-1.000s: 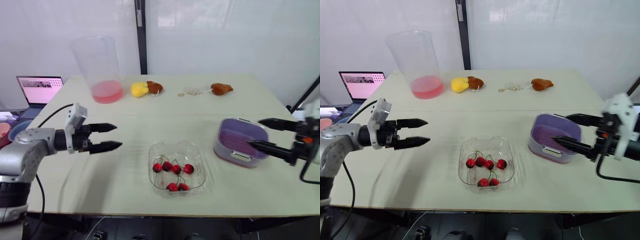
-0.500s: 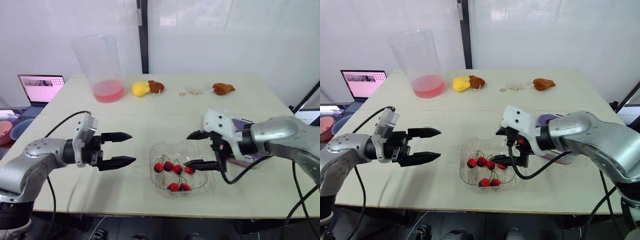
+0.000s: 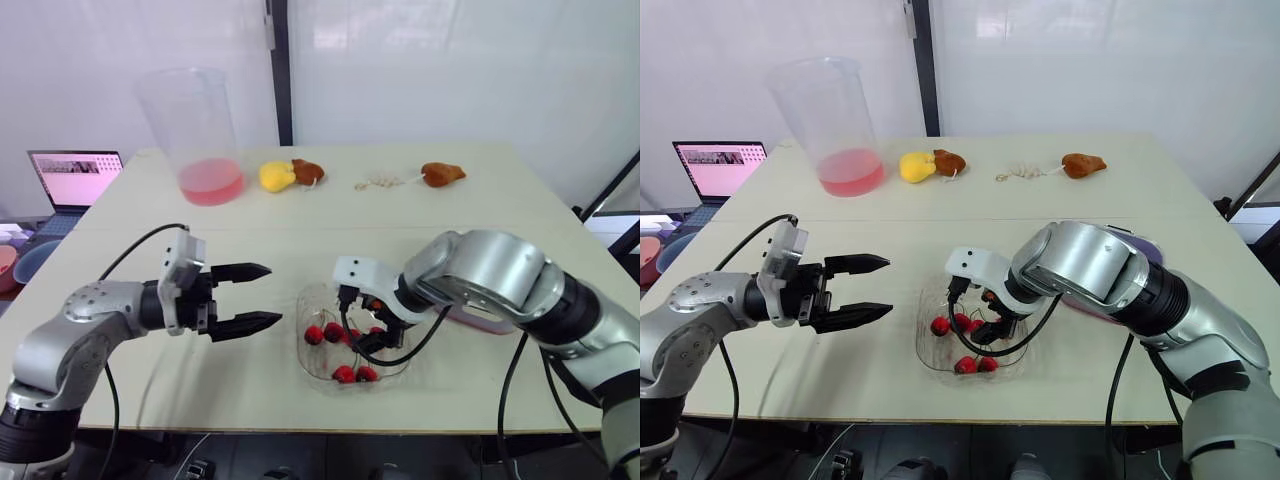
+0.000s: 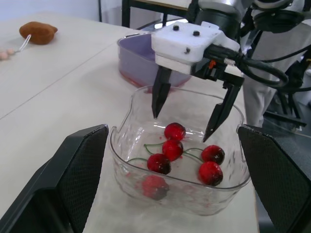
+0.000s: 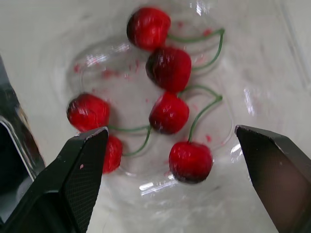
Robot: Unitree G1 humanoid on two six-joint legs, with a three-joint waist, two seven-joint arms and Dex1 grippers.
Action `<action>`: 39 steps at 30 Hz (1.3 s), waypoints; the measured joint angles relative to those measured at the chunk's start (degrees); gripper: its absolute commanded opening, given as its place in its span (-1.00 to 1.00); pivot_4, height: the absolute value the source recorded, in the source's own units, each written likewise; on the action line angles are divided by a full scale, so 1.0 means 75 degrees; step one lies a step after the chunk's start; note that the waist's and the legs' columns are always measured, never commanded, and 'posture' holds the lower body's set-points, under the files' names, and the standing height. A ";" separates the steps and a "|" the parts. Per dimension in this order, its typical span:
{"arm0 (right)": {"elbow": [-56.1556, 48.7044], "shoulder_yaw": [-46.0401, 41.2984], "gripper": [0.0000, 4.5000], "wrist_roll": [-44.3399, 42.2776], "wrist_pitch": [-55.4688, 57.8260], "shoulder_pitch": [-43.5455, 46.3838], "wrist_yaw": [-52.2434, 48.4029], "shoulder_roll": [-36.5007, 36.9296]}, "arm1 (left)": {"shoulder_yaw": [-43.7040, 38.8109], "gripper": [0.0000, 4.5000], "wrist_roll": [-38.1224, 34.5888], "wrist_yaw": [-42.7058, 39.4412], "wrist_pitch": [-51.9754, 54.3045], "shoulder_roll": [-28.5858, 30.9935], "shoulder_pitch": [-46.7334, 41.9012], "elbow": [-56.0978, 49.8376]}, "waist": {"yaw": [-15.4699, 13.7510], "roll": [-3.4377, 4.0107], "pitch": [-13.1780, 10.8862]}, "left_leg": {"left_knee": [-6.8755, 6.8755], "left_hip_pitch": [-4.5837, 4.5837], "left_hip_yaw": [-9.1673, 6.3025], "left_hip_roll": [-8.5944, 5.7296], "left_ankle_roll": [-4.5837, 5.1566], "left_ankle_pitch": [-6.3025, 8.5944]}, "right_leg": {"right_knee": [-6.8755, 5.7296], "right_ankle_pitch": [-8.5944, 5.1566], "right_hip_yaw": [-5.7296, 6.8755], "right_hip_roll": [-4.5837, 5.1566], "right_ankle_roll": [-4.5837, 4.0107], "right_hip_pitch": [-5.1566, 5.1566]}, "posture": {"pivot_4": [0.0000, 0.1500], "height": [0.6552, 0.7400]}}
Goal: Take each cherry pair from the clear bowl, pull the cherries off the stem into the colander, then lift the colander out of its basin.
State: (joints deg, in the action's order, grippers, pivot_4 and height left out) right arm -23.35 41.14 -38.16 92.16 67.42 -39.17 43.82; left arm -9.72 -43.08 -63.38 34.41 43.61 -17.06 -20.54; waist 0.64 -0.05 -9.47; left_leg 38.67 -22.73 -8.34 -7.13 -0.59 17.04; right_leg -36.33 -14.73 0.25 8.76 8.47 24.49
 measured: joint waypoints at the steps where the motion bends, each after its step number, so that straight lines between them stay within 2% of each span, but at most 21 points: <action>1: -0.0003 0.0168 1.00 0.0001 0.0001 0.0004 0.0019 -0.0002 | 0.0000 0.98 0.0011 0.0018 -0.0025 -0.0018 0.0074 -0.0044 | 0.0017 0.0000 0.0000 | -0.0001 0.0000 0.0001 0.0000 0.0000 0.0000 | 0.0000 0.0000 0.0000 0.0000 0.0000 0.0001 | 1.00 1.00; 7: 0.0011 0.0798 1.00 0.0271 0.0004 0.0161 0.0142 -0.0010 | -0.0012 0.98 -0.0211 0.0308 -0.0003 -0.0315 0.0239 -0.0423 | 0.0014 0.0000 0.0000 | -0.0004 -0.0002 0.0009 0.0000 0.0000 0.0000 | -0.0003 0.0000 -0.0006 0.0001 0.0000 0.0009 | 1.00 1.00; 16: 0.0298 0.1473 1.00 0.0793 -0.0182 0.0316 0.0217 -0.0182 | -0.0079 0.98 -0.0337 0.0505 -0.0002 -0.0242 0.0457 -0.0621 | 0.0016 0.0000 0.0001 | -0.0005 0.0000 0.0013 0.0001 0.0000 0.0000 | -0.0004 0.0000 -0.0007 0.0000 0.0000 0.0010 | 1.00 1.00; 20: 0.0480 0.1811 0.43 0.1067 -0.0327 0.0388 0.0215 -0.0249 | -0.0078 1.00 -0.0338 0.0565 -0.0003 -0.0244 0.0379 -0.0637 | 0.0017 0.0000 0.0001 | -0.0005 0.0000 0.0013 0.0001 0.0000 0.0000 | -0.0004 0.0000 -0.0007 -0.0001 0.0000 0.0010 | 1.00 1.00; 34: 0.0894 0.2509 0.43 0.1690 -0.0757 0.0628 -0.0146 -0.0448 | -0.0078 1.00 -0.0355 0.0815 -0.0005 -0.0283 0.0148 -0.0620 | 0.0021 -0.0001 0.0002 | -0.0007 0.0002 0.0013 0.0003 0.0000 0.0000 | -0.0004 0.0000 -0.0008 -0.0004 0.0000 0.0011 | 1.00 1.00; 37: 0.0894 0.2560 0.09 0.1770 -0.0829 0.0635 -0.0243 -0.0447 | -0.0078 1.00 -0.0355 0.0824 -0.0007 -0.0283 0.0150 -0.0621 | 0.0021 -0.0002 0.0003 | -0.0007 0.0002 0.0013 0.0003 0.0000 0.0000 | -0.0004 0.0000 -0.0008 -0.0004 0.0000 0.0011 | 1.00 1.00; 39: 0.0896 0.2595 -0.30 0.1800 -0.0838 0.0634 -0.0278 -0.0447 | -0.0078 1.00 -0.0355 0.0831 -0.0008 -0.0283 0.0150 -0.0622 | 0.0019 -0.0002 0.0003 | -0.0007 0.0002 0.0013 0.0002 0.0000 0.0000 | -0.0004 0.0000 -0.0008 -0.0004 0.0000 0.0011 | 1.00 1.00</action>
State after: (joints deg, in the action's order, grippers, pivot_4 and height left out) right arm -16.64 60.60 -24.66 85.88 72.17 -41.26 40.47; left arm -10.30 -45.74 -57.15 34.35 41.49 -15.94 -25.20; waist 0.78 -0.06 -9.45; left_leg 38.61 -22.72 -8.24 -7.11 -0.60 17.05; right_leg -36.35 -14.73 0.19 8.73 8.47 24.58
